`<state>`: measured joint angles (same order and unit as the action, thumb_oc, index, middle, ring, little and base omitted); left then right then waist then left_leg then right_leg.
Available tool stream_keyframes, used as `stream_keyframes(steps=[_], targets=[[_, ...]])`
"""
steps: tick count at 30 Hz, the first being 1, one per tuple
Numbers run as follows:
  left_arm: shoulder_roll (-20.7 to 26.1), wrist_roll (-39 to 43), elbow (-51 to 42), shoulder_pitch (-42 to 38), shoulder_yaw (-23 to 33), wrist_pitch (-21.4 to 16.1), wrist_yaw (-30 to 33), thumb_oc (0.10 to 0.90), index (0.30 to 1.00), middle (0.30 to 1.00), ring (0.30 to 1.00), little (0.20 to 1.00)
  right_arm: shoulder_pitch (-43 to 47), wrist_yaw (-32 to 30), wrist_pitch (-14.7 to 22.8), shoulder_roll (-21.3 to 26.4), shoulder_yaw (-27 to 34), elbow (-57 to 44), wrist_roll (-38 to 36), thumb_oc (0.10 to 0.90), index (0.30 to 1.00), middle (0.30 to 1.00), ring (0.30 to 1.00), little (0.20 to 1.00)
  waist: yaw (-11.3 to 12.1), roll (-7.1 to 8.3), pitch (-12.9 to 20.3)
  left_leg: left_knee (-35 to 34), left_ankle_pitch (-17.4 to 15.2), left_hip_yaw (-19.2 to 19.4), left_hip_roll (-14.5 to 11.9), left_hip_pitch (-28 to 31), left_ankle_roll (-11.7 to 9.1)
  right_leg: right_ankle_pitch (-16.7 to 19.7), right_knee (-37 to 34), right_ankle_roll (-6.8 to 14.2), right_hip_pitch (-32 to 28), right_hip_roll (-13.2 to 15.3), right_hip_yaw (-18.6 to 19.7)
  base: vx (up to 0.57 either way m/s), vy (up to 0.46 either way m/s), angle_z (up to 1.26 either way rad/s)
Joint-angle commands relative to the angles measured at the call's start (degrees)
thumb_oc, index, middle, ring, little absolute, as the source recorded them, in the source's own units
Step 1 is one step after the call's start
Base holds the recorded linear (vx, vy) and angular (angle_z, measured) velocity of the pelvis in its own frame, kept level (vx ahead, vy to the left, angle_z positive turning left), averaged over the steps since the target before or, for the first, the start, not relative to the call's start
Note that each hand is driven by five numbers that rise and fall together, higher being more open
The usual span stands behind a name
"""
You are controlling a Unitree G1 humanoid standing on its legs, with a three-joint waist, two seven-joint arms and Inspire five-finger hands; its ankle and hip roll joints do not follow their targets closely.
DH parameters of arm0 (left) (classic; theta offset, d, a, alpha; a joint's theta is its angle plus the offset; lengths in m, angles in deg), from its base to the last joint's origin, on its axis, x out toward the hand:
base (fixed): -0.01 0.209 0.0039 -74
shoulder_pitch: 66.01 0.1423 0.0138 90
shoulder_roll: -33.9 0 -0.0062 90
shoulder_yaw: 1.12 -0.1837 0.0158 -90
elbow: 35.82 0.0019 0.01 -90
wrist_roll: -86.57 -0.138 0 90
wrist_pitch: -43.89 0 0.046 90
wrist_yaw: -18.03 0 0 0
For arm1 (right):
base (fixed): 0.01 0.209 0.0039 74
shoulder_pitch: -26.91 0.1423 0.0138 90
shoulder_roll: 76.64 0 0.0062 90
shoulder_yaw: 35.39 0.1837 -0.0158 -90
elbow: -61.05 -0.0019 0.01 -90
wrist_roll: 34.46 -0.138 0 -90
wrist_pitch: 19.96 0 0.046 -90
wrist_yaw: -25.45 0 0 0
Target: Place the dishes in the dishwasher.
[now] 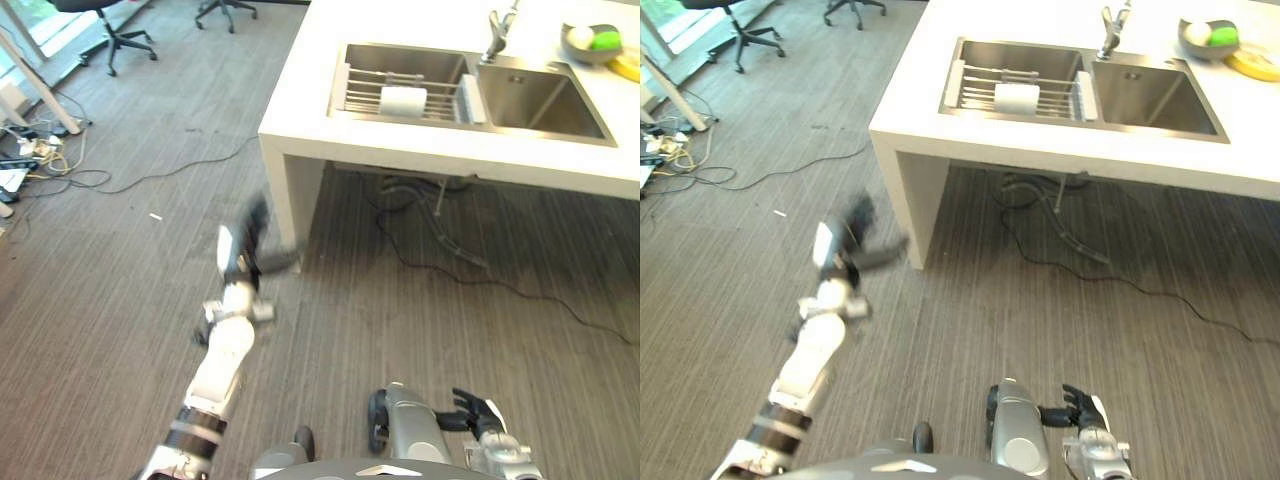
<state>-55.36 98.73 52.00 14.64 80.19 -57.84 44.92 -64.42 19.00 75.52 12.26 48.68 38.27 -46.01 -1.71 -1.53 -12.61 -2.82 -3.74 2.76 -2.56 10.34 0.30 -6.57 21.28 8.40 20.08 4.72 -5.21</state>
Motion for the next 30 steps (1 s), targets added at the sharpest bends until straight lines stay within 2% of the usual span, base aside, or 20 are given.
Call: stream_keyframes(steps=[1,3,5,6,9,10,11,12,13,14,15,16,17,19,20,21,22,24,28,30], targets=[[4.2,-10.0,-3.1,-1.6,4.6,-5.8,7.7,0.800,0.900,0.900,0.900,0.900,-2.4,-1.2,0.2,-1.5,-2.7,3.6,-2.9,0.800,0.900,0.900,0.900,0.900,-1.7,1.95,1.8,-2.2,2.5,-1.4,3.2,-4.4,-3.6,10.7,-16.7,1.1,-10.2,-1.8,8.5,0.36,-0.152,0.67],[5.7,-13.5,-6.6,-1.7,4.4,-5.6,8.5,0.800,0.900,0.900,0.900,0.900,-3.0,-1.6,-0.4,-1.8,-3.5,5.6,-1.2,0.800,0.900,0.900,0.900,0.900,-1.7,2.04,2.9,-2.2,1.6,-1.3,2.6,-3.1,-4.1,12.5,-18.7,1.9,-11.0,-0.6,8.3,0.30,-0.159,0.73],[6.4,-15.0,-9.0,-0.9,4.4,-5.9,7.3,0.800,0.900,0.900,0.900,0.900,-3.5,-0.8,-0.9,-1.5,-4.2,7.0,0.6,0.800,0.900,0.900,0.900,0.900,-1.3,2.54,3.9,-2.2,1.4,-1.4,3.1,-2.4,-4.3,13.8,-21.8,1.7,-13.2,0.6,7.4,0.18,-0.136,0.60],[6.4,-15.0,-9.0,-0.8,4.4,-5.8,7.3,0.800,0.900,0.900,0.900,0.900,-3.5,-0.8,-0.9,-1.5,-4.2,7.0,0.6,0.800,0.900,0.900,0.900,0.900,-1.3,2.31,4.0,-2.2,0.7,-1.4,2.9,-2.0,-4.3,13.4,-22.2,1.8,-13.8,0.4,7.2,0.16,-0.134,0.08],[9.3,-12.7,-12.3,2.1,3.6,-6.3,-0.7,0.800,0.900,0.900,0.900,0.900,-2.5,1.1,-1.4,1.3,-4.4,7.6,2.9,0.800,0.900,0.900,0.900,0.900,-1.2,1.54,5.6,-2.2,1.1,-2.0,2.0,-0.8,-5.0,13.4,-24.5,0.4,-17.3,-0.6,7.6,0.16,-0.142,-0.07],[9.3,-12.6,-12.4,2.2,3.7,-6.3,-0.8,0.800,0.900,0.900,0.900,0.900,-2.6,1.1,-1.4,1.3,-4.5,7.6,2.9,0.800,0.900,0.900,0.900,0.900,-1.2,1.51,5.5,-2.2,1.1,-2.0,2.0,-0.7,-5.0,13.4,-24.5,0.4,-17.4,-0.6,7.6,0.19,-0.159,-0.12],[11.7,-7.6,-15.7,3.7,4.3,-7.1,-7.6,0.800,0.900,0.900,0.900,0.900,-1.6,2.8,-2.3,2.5,-4.4,8.2,3.1,0.800,0.900,0.900,0.900,0.900,-1.0,0.83,5.8,0.4,1.6,-2.0,0.8,0.0,-5.8,12.4,-24.8,-0.5,-19.0,-1.8,7.8,0.17,-0.175,-0.20],[13.2,-6.8,-16.6,3.5,5.0,-7.1,-9.3,0.800,0.900,0.900,0.900,0.900,-1.6,3.3,-2.2,2.9,-4.3,7.9,2.7,0.800,0.900,0.900,0.900,0.900,-0.8,0.71,5.5,4.3,2.3,-2.1,0.4,-1.2,-6.4,11.9,-25.0,-1.2,-20.0,-2.2,8.2,0.17,-0.177,-0.26],[13.3,-6.7,-16.7,3.6,5.0,-7.1,-9.4,0.800,0.900,0.900,0.900,0.900,-1.6,3.3,-2.3,2.9,-4.3,7.9,2.7,0.800,0.900,0.900,0.900,0.900,-0.9,0.74,5.5,4.8,2.0,-2.2,0.4,-1.4,-6.5,11.9,-25.0,-1.2,-20.0,-2.2,8.2,0.08,-0.215,-0.24],[14.6,-5.1,-18.8,1.1,4.8,-6.9,-11.9,0.800,0.900,0.900,0.900,0.900,-2.0,4.2,-2.2,3.3,-3.9,7.4,1.9,0.800,0.900,0.900,0.900,0.900,-0.9,1.21,4.1,16.7,6.9,-1.1,-0.7,-6.1,-9.0,10.8,-25.6,-2.6,-22.4,-2.3,8.0,0.10,-0.231,-0.13],[14.6,-5.4,-18.7,-0.9,3.9,-6.3,-12.7,0.800,0.900,0.900,0.900,0.900,-1.9,4.5,-2.3,3.5,-4.0,7.2,1.9,0.800,0.900,0.900,0.900,0.900,-1.0,1.49,3.3,23.5,9.0,-0.5,-1.9,-8.6,-9.8,9.7,-26.0,-3.2,-24.0,-2.1,7.7,0.12,-0.323,0.18],[14.9,-7.1,-18.3,-2.8,3.1,-5.9,-13.3,0.800,0.900,0.900,0.900,0.900,-1.3,4.5,-2.5,3.7,-4.6,7.3,2.4,0.800,0.900,0.900,0.900,0.900,-0.4,2.20,2.2,30.1,10.1,-1.3,-1.2,-11.5,-10.2,9.6,-26.3,-3.8,-24.9,-1.6,7.7,0.10,-0.227,0.31],[16.0,-9.5,-17.5,-4.5,2.2,-5.1,-13.5,0.800,0.900,0.900,0.900,0.900,-0.1,4.7,-2.9,4.0,-5.3,7.6,3.5,0.800,0.900,0.900,0.900,0.900,0.0,2.45,1.7,33.0,9.8,-1.5,-0.6,-13.9,-9.6,8.8,-26.3,-4.4,-25.6,-1.6,7.8,0.04,-0.150,0.30],[16.0,-9.7,-17.3,-4.8,2.0,-5.2,-13.4,0.800,0.900,0.900,0.900,0.900,0.1,4.7,-2.9,3.9,-5.2,7.6,3.5,0.800,0.900,0.900,0.900,0.900,0.0,2.45,1.6,33.5,9.6,-1.5,-0.6,-14.1,-9.5,8.7,-26.3,-4.3,-25.6,-1.6,7.8,0.08,-0.042,-0.12],[17.8,-13.7,-17.0,-6.7,1.4,-3.9,-13.1,0.800,0.900,0.900,0.900,0.900,0.8,4.2,-3.2,4.4,-5.1,8.5,4.4,0.800,0.900,0.900,0.900,0.900,0.7,1.95,1.4,29.9,8.9,-1.0,1.7,-17.2,-8.4,8.4,-26.3,-4.6,-26.9,-2.0,8.7,0.21,-0.034,-0.29],[17.6,-14.2,-17.1,-7.2,1.3,-3.8,-12.9,0.800,0.900,0.900,0.900,0.900,1.1,4.2,-3.1,4.5,-4.7,9.0,4.4,0.800,0.900,0.900,0.900,0.900,1.0,1.82,1.5,27.3,8.4,-0.3,2.9,-17.8,-7.8,7.8,-26.3,-4.5,-27.5,-2.2,9.0,0.31,-0.049,-0.12],[17.3,-14.7,-17.3,-7.6,1.2,-3.4,-12.9,0.800,0.900,0.900,0.900,0.900,0.9,4.4,-3.3,4.5,-4.4,9.7,4.1,0.800,0.900,0.900,0.900,0.900,1.0,1.15,1.9,21.9,7.8,0.7,3.8,-18.6,-6.8,7.5,-26.3,-4.5,-28.0,-3.4,9.5,0.29,-0.001,-0.18],[16.8,-16.5,-17.4,-6.5,0.6,-3.4,-12.4,0.800,0.900,0.900,0.900,0.900,0.1,5.1,-3.5,4.5,-4.1,10.6,4.8,0.800,0.900,0.900,0.900,0.900,1.4,0.52,2.5,10.0,7.2,2.7,5.0,-16.0,-4.9,6.5,-26.3,-4.2,-29.2,-4.3,10.1,0.26,0.027,-0.24],[18.3,-17.2,-16.4,-10.1,-1.0,-2.6,-14.2,0.800,0.900,0.900,0.900,0.900,-0.5,6.1,-3.0,4.0,-5.8,10.7,5.7,0.800,0.900,0.900,0.900,0.900,0.9,0.66,3.6,7.5,6.2,1.9,5.7,-12.6,-4.1,5.7,-26.0,-4.3,-29.8,-4.2,10.0,0.15,0.014,-0.33],[18.8,-17.0,-17.1,-10.1,-0.4,-1.5,-15.0,0.800,0.900,0.900,0.900,0.900,-0.8,6.1,-3.2,2.6,-4.2,11.0,3.9,0.800,0.900,0.900,0.900,0.900,0.3,1.28,5.1,1.8,6.2,2.0,5.3,-9.0,-2.8,4.9,-20.3,-4.1,-27.9,-5.6,10.2,0.15,0.024,-0.05]])
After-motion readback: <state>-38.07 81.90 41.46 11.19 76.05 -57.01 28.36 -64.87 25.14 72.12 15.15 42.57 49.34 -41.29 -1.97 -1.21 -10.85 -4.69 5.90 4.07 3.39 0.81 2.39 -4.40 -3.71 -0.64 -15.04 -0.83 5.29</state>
